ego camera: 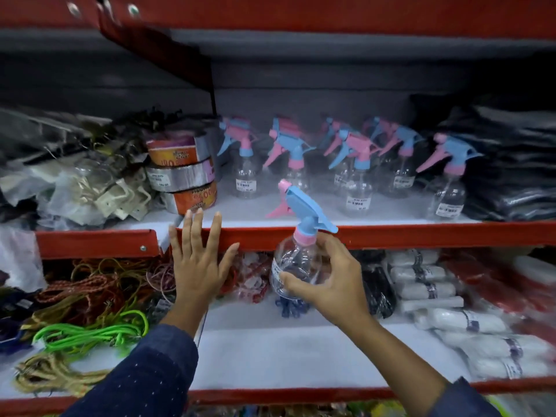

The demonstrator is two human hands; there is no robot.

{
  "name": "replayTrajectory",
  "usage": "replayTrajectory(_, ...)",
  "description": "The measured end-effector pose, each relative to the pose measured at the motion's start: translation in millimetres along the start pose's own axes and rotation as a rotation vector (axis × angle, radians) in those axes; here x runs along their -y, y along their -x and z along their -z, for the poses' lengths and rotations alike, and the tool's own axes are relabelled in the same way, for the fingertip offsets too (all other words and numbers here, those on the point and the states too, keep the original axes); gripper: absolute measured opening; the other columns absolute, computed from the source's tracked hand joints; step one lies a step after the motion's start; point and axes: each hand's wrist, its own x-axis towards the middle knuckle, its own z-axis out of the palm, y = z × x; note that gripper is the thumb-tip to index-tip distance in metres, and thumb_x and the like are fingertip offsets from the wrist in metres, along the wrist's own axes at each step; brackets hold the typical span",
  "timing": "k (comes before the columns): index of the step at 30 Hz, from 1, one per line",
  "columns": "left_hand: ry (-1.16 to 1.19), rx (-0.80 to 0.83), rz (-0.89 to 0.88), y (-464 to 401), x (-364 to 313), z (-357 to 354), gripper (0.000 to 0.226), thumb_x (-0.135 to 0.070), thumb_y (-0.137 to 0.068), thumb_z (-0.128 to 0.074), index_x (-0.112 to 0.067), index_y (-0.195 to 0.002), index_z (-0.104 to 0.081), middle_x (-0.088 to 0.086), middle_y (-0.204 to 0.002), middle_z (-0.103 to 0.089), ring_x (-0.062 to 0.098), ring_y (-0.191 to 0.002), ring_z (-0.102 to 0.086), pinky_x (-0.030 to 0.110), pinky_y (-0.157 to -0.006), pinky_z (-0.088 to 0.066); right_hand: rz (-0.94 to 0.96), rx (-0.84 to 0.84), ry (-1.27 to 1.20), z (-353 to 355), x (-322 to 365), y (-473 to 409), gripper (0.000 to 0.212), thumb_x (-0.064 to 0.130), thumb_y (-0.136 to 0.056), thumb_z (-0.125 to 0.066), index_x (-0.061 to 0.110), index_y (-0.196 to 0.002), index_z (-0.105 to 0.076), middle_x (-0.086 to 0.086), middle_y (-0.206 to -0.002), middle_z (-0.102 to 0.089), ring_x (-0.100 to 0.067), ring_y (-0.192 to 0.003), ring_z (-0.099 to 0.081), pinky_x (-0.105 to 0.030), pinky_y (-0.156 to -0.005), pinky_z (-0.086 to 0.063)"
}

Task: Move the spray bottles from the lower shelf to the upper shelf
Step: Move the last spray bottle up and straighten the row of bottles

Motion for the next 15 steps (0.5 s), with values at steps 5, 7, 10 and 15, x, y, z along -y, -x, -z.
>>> replayTrajectory(5, -0.002, -0.036, -0.031, 1.0, 6.2, -4.8, 0.06, -0.053, -0.099, -0.032, -0.012, -0.142, -0.04, 0.023, -0.145, -0.037, 0.039, -0.141, -0.025, 0.06, -0.114, -0.02, 0.027, -0.006, -0.044, -7.7, 30.2, -44.2, 0.058, 0.046, -0.057, -0.082, 0.039, -0.109, -0.056, 0.017, -0.106, -0.063, 0.002, -0.098, -0.059, -0.016, -0.081, -0.048)
replayTrajectory(7, 0.0, -0.076, -0.035, 1.7, 5.5, -9.5, 0.059, -0.053, -0.099, -0.033, -0.012, -0.141, -0.041, 0.022, -0.144, -0.037, 0.039, -0.14, -0.027, 0.059, -0.114, -0.019, 0.037, -0.008, -0.058, -14.8, 37.8, -60.7, 0.058, 0.048, -0.057, -0.082, 0.039, -0.108, -0.057, 0.014, -0.106, -0.063, -0.001, -0.098, -0.059, -0.025, -0.08, -0.052)
replayTrajectory(10, -0.01, -0.12, -0.038, 1.1, 6.6, -15.5, 0.058, -0.054, -0.099, -0.031, -0.012, -0.138, -0.042, 0.021, -0.14, -0.039, 0.039, -0.136, -0.029, 0.055, -0.116, -0.014, 0.062, -0.001, -0.048, -28.3, 44.7, -85.8, 0.06, 0.049, -0.06, -0.082, 0.034, -0.112, -0.057, 0.01, -0.109, -0.062, -0.005, -0.098, -0.059, -0.031, -0.082, -0.054)
replayTrajectory(15, -0.024, -0.153, -0.056, 0.7, 8.7, -21.4, 0.058, -0.055, -0.098, -0.031, -0.013, -0.137, -0.041, 0.02, -0.137, -0.038, 0.038, -0.134, -0.03, 0.055, -0.116, -0.013, 0.072, -0.012, -0.021, -54.6, 45.0, -120.6, 0.067, 0.054, -0.06, -0.078, 0.029, -0.118, -0.056, 0.01, -0.112, -0.059, -0.012, -0.102, -0.058, -0.037, -0.087, -0.053)
